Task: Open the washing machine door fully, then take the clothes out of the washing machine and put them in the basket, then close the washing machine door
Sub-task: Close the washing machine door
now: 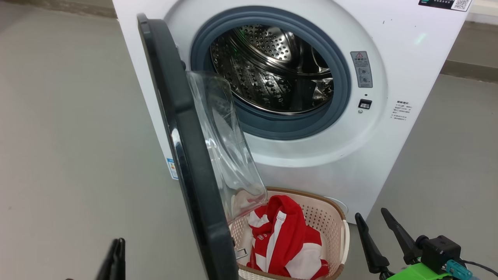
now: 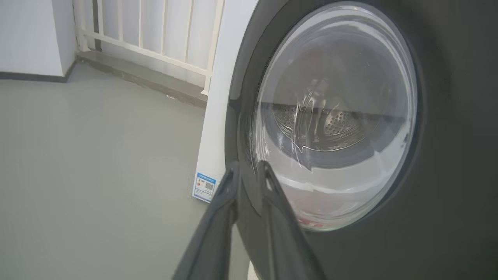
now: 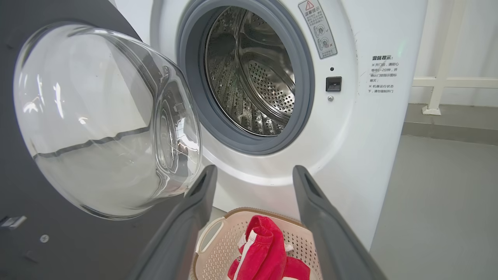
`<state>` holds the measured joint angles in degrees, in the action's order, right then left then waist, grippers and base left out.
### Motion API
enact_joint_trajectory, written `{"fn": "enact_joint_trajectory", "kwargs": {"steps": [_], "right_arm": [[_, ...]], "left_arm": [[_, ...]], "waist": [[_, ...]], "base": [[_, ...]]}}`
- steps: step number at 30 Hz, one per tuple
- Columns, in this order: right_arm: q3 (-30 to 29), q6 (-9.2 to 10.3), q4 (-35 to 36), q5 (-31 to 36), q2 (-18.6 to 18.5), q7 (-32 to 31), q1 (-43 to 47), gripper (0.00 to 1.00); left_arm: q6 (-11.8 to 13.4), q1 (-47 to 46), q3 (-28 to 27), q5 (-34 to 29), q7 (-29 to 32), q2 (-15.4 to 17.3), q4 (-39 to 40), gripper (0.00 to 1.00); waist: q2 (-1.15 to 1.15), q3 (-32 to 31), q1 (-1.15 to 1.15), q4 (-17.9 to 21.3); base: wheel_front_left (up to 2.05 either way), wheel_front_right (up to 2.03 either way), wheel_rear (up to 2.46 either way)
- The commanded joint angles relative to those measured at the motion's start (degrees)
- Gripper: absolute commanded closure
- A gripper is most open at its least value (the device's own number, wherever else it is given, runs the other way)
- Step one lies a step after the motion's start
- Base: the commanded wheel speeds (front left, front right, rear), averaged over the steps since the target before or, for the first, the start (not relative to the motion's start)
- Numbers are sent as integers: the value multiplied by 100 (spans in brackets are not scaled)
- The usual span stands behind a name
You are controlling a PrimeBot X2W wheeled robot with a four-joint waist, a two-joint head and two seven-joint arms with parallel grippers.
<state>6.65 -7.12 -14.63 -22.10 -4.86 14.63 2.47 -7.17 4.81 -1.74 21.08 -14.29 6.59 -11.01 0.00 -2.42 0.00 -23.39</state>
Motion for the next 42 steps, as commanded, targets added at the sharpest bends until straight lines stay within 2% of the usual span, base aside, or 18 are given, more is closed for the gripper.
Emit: {"fn": "enact_joint_trajectory", "kwargs": {"steps": [1, 4, 10, 13, 16, 17, 21, 25, 31, 42], "right_arm": [[165, -36, 126, -7, -31, 37, -9, 0], [180, -36, 127, -7, -26, 37, -4, 0], [184, -36, 133, -6, -16, 37, -11, 0], [177, -36, 130, -5, -16, 37, -23, 0], [189, -36, 124, 2, -15, 37, -63, 0], [189, -36, 124, 2, -15, 37, -63, 0], [180, -36, 127, 5, -17, 37, -103, 0], [164, -36, 132, 7, -17, 37, -119, 0], [138, -36, 151, 30, -9, 37, -166, 0], [99, -36, 184, 41, -22, 37, -353, 0]], "left_arm": [[-32, -121, -30, 683, -71, 111, 146, 100], [-32, -150, 293, 2055, -71, 232, 132, 100], [-32, -298, 686, 4538, -41, 786, 626, 100], [-32, -320, 1034, 5556, 244, 1170, 1139, 100], [-32, -331, 1123, 6665, 743, 1512, 1641, 100], [-32, -331, 1123, 6665, 743, 1512, 1641, 100], [-32, -354, 954, 7404, 1403, 1638, 2002, 100], [-32, -320, 749, 7670, 2084, 1629, 2206, 100], [-32, -343, 510, 7656, 2852, 1349, 2343, 100], [-32, -605, 310, 7301, 3639, 773, 2484, 100]], "waist": [[0, 8, 0, 21], [0, 26, 0, 55], [0, 98, 0, 120], [0, 141, 0, 145], [0, 200, 0, 197], [0, 200, 0, 197], [0, 252, 0, 273], [0, 301, 0, 348], [0, 412, 0, 430], [0, 630, 0, 717]], "base": [[0, 0, 0], [0, 0, 0], [0, 0, 0], [0, 0, 0], [0, 0, 0], [0, 0, 0], [0, 0, 0], [0, 0, 0], [0, 0, 0], [0, 0, 0]]}}
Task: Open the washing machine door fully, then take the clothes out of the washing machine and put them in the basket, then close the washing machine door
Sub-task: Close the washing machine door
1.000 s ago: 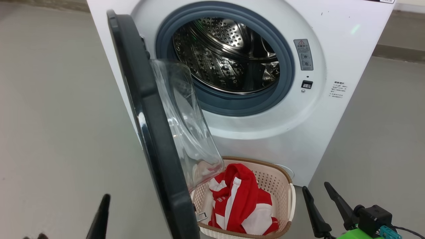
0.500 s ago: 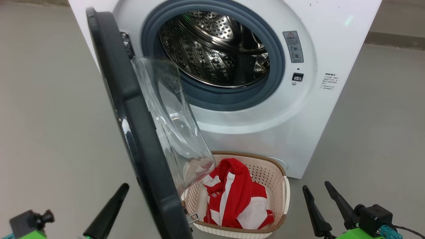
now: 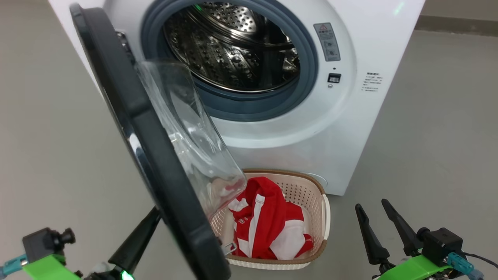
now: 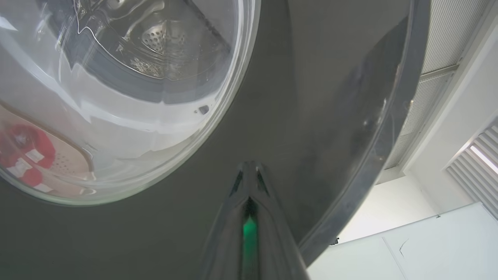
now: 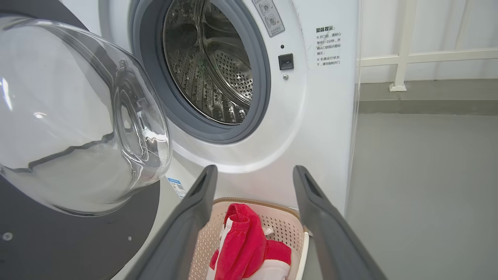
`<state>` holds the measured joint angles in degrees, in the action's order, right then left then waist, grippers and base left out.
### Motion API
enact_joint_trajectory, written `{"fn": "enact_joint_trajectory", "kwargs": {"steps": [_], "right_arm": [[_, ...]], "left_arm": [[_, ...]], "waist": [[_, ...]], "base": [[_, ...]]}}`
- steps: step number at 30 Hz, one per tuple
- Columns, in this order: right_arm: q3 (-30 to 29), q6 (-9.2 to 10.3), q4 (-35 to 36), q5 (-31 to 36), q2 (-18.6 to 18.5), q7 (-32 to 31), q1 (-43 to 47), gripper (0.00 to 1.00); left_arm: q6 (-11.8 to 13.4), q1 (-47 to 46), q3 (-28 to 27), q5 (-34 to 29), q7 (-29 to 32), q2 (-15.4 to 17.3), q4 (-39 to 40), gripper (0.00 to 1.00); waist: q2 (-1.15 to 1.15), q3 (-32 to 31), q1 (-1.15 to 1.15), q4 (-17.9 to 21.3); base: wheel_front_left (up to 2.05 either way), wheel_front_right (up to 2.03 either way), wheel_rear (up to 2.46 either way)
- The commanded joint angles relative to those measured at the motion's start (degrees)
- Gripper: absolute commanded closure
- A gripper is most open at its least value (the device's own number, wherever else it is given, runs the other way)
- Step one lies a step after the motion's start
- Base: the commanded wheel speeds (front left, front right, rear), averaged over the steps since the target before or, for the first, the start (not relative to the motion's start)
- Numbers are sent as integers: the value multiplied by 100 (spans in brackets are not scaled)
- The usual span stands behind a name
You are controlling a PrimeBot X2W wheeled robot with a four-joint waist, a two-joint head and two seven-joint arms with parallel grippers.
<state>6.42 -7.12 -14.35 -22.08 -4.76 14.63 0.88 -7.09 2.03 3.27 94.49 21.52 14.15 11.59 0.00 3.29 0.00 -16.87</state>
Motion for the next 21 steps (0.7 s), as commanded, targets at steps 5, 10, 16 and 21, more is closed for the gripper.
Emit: {"fn": "enact_joint_trajectory", "kwargs": {"steps": [5, 10, 16, 21], "right_arm": [[65, -36, 185, 32, -18, 37, -247, 0], [31, -36, 205, 37, 14, 37, -327, 0], [-27, -36, 247, 54, 56, 37, -425, 0], [-92, -36, 277, 65, 77, 37, -494, 0]], "left_arm": [[-40, -604, -95, -294, 222, -153, 233, 100], [-40, -944, 146, -638, 110, -258, 118, 100], [-40, -1496, 452, -902, -329, -284, -76, 100], [-40, -1889, 717, -1013, -590, -188, -335, 100]], "waist": [[0, 173, 0, 218], [0, 280, 0, 426], [0, 458, 0, 747], [0, 587, 0, 980]], "base": [[0, 0, 0], [0, 0, 0], [0, 0, 0], [0, 0, 0]]}}
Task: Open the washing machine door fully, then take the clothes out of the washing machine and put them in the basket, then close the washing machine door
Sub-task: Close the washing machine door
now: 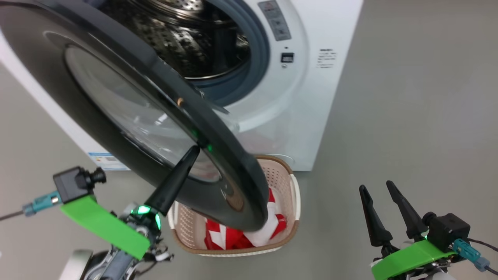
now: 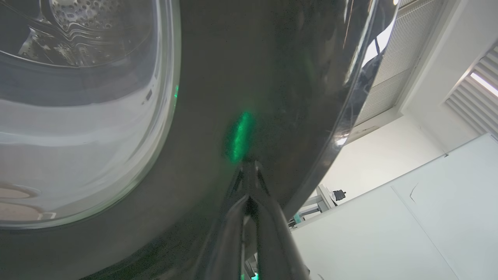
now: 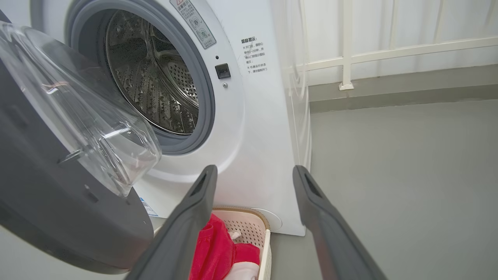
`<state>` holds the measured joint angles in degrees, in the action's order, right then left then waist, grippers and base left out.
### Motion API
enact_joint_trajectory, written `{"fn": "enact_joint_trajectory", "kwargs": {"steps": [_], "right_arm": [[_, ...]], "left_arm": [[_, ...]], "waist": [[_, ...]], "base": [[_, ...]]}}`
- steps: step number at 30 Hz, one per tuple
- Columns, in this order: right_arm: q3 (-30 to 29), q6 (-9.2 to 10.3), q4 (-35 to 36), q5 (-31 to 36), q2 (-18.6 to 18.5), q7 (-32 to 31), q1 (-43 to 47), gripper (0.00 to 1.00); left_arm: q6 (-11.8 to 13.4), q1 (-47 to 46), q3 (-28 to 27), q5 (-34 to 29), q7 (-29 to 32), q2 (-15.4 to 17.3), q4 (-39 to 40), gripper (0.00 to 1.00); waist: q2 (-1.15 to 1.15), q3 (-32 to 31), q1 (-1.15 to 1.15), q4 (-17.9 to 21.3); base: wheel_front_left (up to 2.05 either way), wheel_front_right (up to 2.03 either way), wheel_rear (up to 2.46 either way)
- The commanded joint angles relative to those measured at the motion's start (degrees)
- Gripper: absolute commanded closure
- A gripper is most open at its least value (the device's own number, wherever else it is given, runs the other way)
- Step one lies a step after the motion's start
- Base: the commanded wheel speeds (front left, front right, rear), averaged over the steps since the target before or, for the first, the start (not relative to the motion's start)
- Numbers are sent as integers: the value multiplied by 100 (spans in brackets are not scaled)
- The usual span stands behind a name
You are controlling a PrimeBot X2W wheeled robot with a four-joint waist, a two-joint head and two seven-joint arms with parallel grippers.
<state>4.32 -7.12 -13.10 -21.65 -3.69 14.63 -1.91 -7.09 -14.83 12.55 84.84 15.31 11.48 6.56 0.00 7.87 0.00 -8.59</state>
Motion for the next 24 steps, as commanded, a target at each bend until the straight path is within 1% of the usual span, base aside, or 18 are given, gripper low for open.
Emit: {"fn": "enact_joint_trajectory", "kwargs": {"steps": [1, 5, 11, 17, 24], "right_arm": [[108, -36, 158, 25, -26, 37, -230, 0], [81, -36, 184, 40, -6, 37, -290, 0], [74, -36, 208, 45, 20, 37, -370, 0], [86, -36, 219, 41, 41, 37, -463, 0], [101, -36, 235, 24, 65, 37, -523, 0]], "left_arm": [[-40, -300, -151, -90, -59, 110, 86, 100], [-40, -716, 112, -224, -439, 262, -218, 100], [-40, -1328, 497, -266, -985, 487, -593, 100], [-40, -1971, 778, -413, -1703, 708, -1214, 100], [-40, -2628, 1148, -437, -2338, 964, -1900, 100]], "waist": [[0, 155, 0, 211], [0, 252, 0, 448], [0, 398, 0, 750], [0, 535, 0, 1027], [0, 647, 0, 1291]], "base": [[0, 0, 0], [0, 0, 0], [0, 0, 0], [0, 0, 0], [0, 0, 0]]}}
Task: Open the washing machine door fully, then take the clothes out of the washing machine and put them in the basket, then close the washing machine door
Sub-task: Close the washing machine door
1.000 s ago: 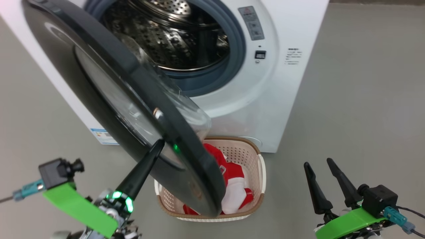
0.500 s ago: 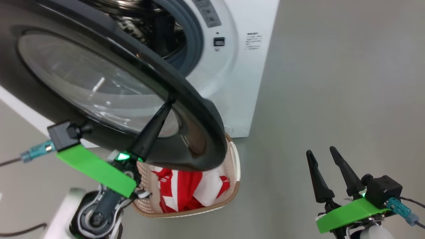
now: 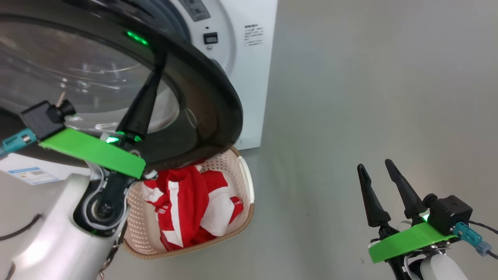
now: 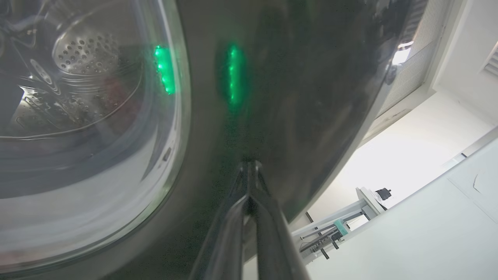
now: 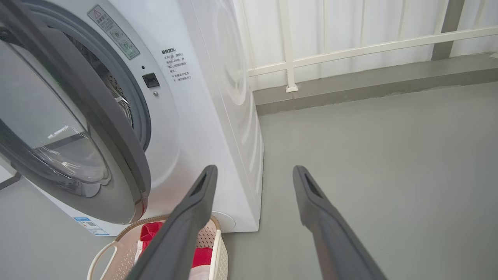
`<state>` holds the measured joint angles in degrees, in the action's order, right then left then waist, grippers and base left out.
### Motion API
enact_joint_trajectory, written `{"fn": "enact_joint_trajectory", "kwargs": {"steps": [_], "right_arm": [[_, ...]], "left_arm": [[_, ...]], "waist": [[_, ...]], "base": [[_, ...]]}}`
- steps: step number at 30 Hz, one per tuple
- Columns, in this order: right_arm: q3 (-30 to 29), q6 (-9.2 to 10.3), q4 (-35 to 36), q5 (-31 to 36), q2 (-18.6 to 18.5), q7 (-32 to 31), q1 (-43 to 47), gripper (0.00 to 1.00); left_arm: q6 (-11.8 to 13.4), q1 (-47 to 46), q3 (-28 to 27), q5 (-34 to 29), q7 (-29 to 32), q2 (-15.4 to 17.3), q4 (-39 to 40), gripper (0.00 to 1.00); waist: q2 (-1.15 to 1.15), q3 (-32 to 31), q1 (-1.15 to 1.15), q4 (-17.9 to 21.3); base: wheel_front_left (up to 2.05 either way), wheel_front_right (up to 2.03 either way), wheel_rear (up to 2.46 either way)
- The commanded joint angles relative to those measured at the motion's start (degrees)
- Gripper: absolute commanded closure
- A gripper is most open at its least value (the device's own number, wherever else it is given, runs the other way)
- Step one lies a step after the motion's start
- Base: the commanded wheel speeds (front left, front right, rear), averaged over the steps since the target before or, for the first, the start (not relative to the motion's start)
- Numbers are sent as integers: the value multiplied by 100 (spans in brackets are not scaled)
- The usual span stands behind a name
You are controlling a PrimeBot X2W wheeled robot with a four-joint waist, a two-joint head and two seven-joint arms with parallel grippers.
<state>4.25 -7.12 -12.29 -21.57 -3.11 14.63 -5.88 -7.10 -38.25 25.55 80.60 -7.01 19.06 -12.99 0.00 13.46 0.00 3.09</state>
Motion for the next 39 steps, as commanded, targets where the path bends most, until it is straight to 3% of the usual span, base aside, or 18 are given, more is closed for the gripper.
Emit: {"fn": "enact_joint_trajectory", "kwargs": {"steps": [1, 10, 22, 39], "right_arm": [[107, -36, 159, 14, 10, 37, -127, 0], [76, -36, 150, 10, 20, 37, -111, 0], [23, -36, 102, 77, -6, 37, 72, 0], [-30, -36, 44, 58, -139, 37, 420, 0]], "left_arm": [[-39, -354, -112, 5, -184, 231, -33, 100], [-39, -616, 309, 255, -528, 387, -487, 100], [-39, 226, 779, -60, -790, 483, -763, 100], [-39, 2090, -443, -1120, -798, 92, -751, 100]], "waist": [[0, 100, 0, 142], [0, 86, 0, 171], [0, -240, 0, -155], [0, -683, 0, -533]], "base": [[0, 0, 0], [0, 0, 0], [0, 0, 0], [0, 0, 0]]}}
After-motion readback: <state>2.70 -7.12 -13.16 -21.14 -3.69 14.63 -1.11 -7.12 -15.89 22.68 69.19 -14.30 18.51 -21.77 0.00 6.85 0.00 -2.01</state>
